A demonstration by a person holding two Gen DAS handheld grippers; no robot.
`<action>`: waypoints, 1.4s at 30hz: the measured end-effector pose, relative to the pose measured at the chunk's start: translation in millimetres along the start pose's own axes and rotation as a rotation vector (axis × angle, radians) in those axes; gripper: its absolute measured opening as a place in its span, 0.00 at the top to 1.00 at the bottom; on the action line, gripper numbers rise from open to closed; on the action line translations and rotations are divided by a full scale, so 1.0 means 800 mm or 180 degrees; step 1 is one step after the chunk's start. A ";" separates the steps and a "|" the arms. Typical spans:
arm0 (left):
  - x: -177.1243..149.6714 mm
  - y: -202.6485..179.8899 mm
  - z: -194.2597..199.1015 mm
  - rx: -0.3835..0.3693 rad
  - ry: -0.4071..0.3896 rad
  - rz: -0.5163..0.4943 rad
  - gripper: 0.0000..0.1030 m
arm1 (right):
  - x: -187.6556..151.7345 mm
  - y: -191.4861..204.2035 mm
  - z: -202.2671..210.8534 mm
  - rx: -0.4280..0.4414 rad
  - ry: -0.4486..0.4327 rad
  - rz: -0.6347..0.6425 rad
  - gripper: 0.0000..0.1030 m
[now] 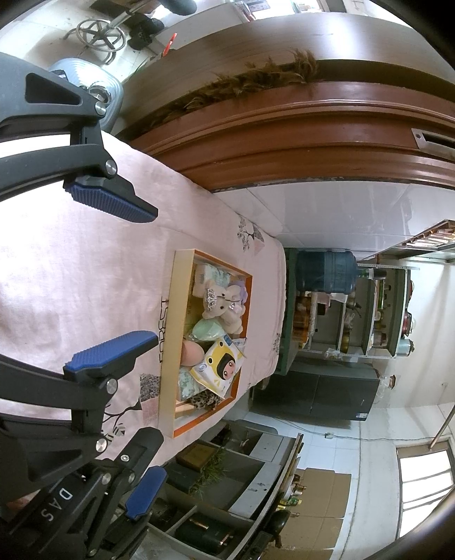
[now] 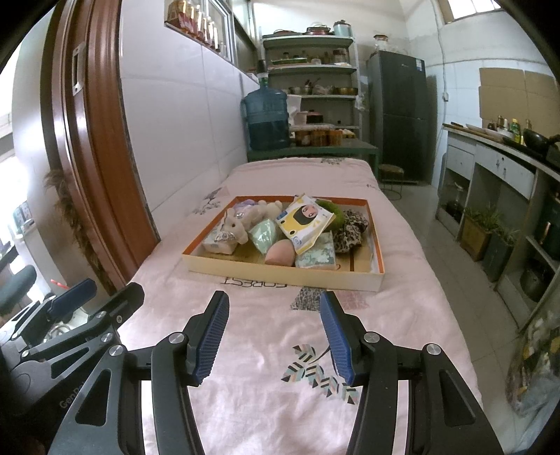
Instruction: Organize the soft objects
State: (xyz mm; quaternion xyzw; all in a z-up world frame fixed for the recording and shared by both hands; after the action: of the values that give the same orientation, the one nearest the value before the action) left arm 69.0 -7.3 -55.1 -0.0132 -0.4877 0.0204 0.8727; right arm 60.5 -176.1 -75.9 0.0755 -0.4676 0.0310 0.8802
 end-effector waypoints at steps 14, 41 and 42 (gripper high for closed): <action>-0.002 -0.001 -0.001 0.0001 0.0006 -0.0007 0.37 | 0.001 0.001 0.000 0.0002 0.0002 -0.0002 0.46; -0.003 -0.001 -0.002 0.0017 0.0004 -0.0009 0.37 | -0.001 0.002 -0.001 0.0005 0.0005 0.0003 0.46; -0.003 0.000 -0.002 0.0012 0.0006 -0.0006 0.37 | -0.001 0.001 -0.001 0.0006 0.0005 0.0003 0.46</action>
State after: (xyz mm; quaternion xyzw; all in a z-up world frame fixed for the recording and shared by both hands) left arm 69.3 -7.3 -58.1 -0.0110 -0.4869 0.0205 0.8732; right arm 60.3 -174.8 -77.2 0.0761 -0.4669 0.0318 0.8805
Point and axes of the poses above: each gripper's, at about its wrist camera, not at the fingertips, and z roughly against the way its jaws point, y to its left, x to its top, the point moved 7 cm from there along -z, roughly the way its jaws point
